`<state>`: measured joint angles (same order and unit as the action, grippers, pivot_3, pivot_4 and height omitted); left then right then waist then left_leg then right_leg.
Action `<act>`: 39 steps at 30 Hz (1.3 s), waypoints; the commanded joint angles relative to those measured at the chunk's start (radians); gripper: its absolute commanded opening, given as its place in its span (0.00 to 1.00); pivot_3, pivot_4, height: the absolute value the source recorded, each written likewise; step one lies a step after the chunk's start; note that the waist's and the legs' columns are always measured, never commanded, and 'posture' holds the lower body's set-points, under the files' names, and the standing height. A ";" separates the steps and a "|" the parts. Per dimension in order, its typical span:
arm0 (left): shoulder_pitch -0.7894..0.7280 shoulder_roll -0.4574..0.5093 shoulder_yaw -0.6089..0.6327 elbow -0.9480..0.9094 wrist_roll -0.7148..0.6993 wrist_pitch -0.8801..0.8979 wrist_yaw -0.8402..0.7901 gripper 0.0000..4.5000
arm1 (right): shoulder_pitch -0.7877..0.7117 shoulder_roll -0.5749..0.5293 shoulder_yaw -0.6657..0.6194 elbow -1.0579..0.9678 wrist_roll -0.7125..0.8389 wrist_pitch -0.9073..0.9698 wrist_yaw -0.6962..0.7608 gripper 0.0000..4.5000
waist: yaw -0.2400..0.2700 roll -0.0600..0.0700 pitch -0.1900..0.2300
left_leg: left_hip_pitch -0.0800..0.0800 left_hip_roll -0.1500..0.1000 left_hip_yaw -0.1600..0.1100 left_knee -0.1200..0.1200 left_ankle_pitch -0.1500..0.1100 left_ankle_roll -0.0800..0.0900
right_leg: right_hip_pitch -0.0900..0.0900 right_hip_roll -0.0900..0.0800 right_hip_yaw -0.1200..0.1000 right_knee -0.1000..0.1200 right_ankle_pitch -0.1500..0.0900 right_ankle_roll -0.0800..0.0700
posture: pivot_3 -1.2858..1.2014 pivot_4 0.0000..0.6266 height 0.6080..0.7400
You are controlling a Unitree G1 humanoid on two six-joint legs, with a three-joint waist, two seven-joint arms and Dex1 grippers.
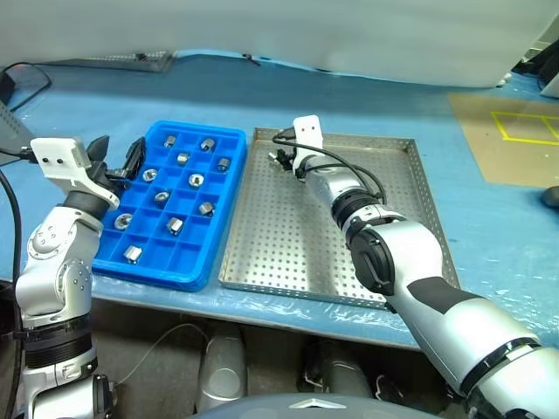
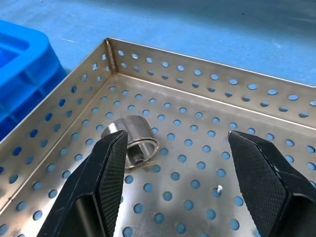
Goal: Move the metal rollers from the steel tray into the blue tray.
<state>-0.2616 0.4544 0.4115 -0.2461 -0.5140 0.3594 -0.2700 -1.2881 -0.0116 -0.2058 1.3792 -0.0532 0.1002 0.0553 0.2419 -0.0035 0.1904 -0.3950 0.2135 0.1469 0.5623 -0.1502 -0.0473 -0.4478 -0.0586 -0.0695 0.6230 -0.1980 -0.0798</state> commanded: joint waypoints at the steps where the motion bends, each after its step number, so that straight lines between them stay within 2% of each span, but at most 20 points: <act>1: -0.004 0.001 -0.008 -0.098 0.016 0.007 0.039 0.82 | -0.059 -0.006 -0.023 -0.006 -0.002 0.004 0.005 0.75 | 0.018 0.000 0.000 | -0.001 0.000 0.000 0.000 0.000 0.000 | -0.002 0.000 0.000 0.000 0.000 0.000 | 0.81 0.24 1.00; 5: 0.009 -0.011 -0.010 -0.155 0.025 0.024 0.083 0.82 | -0.071 -0.010 -0.038 -0.003 -0.009 0.012 0.014 0.75 | 0.059 0.000 0.000 | -0.006 0.000 0.000 0.000 0.000 0.000 | -0.008 0.000 0.000 0.002 0.003 -0.005 | 0.84 0.24 1.00; 11: 0.102 -0.038 0.006 -0.282 0.021 0.048 0.137 0.82 | -0.075 -0.047 -0.045 0.001 -0.043 0.026 -0.055 0.75 | 0.136 0.000 0.000 | -0.010 -0.001 -0.001 0.000 0.000 0.000 | -0.011 0.000 0.001 0.000 0.003 -0.005 | 0.88 0.24 1.00; 15: 0.157 -0.052 0.031 -0.349 0.013 0.054 0.172 0.82 | -0.082 -0.065 -0.041 0.002 -0.075 0.029 -0.108 0.75 | 0.191 0.001 0.000 | -0.010 0.000 -0.003 0.000 0.000 0.000 | -0.011 0.000 0.002 0.001 0.000 0.001 | 0.89 0.24 1.00; 22: 0.178 -0.050 0.071 -0.389 0.003 0.060 0.200 0.82 | -0.097 -0.102 -0.055 0.002 -0.105 0.032 -0.169 0.75 | 0.266 0.002 0.001 | -0.008 -0.002 -0.008 0.000 0.000 0.000 | -0.012 0.001 0.004 0.004 -0.001 0.002 | 0.91 0.24 1.00; 28: 0.182 -0.067 0.043 -0.371 0.017 0.043 0.191 0.82 | -0.101 -0.078 -0.061 0.002 -0.111 0.027 -0.157 0.75 | 0.299 0.004 0.002 | -0.008 -0.006 -0.008 0.000 0.000 -0.001 | -0.016 0.002 0.007 0.006 -0.001 0.002 | 0.90 0.24 1.00; 32: 0.154 -0.101 -0.012 -0.304 0.026 0.010 0.164 0.82 | -0.083 -0.062 -0.077 0.000 -0.095 0.010 -0.137 0.75 | 0.307 0.005 0.003 | -0.009 -0.006 -0.008 0.000 0.000 -0.001 | -0.016 0.001 0.008 0.006 -0.001 0.002 | 0.85 0.24 1.00; 35: 0.067 -0.108 -0.063 -0.207 0.033 -0.006 0.129 0.82 | -0.073 -0.038 -0.088 -0.003 -0.077 0.001 -0.085 0.75 | 0.306 0.006 0.004 | -0.008 -0.006 -0.009 0.001 0.000 -0.001 | -0.016 0.001 0.008 0.009 -0.001 0.003 | 0.81 0.24 1.00; 39: -0.062 -0.112 -0.122 -0.036 0.048 -0.048 0.054 0.82 | -0.077 -0.020 -0.077 -0.010 -0.074 -0.018 -0.025 0.75 | 0.280 0.008 0.005 | -0.004 -0.007 -0.009 0.002 0.000 -0.001 | -0.016 0.001 0.012 0.015 -0.001 0.002 | 0.75 0.24 1.00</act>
<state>-0.2875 0.3413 0.3052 -0.3229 -0.4787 0.3505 -0.1805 -1.3479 -0.0285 -0.2813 1.3973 -0.1394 0.1141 0.0057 0.5223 0.0049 0.1953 -0.3990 0.2065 0.1381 0.5641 -0.1504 -0.0487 -0.4638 -0.0575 -0.0570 0.6384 -0.1989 -0.0773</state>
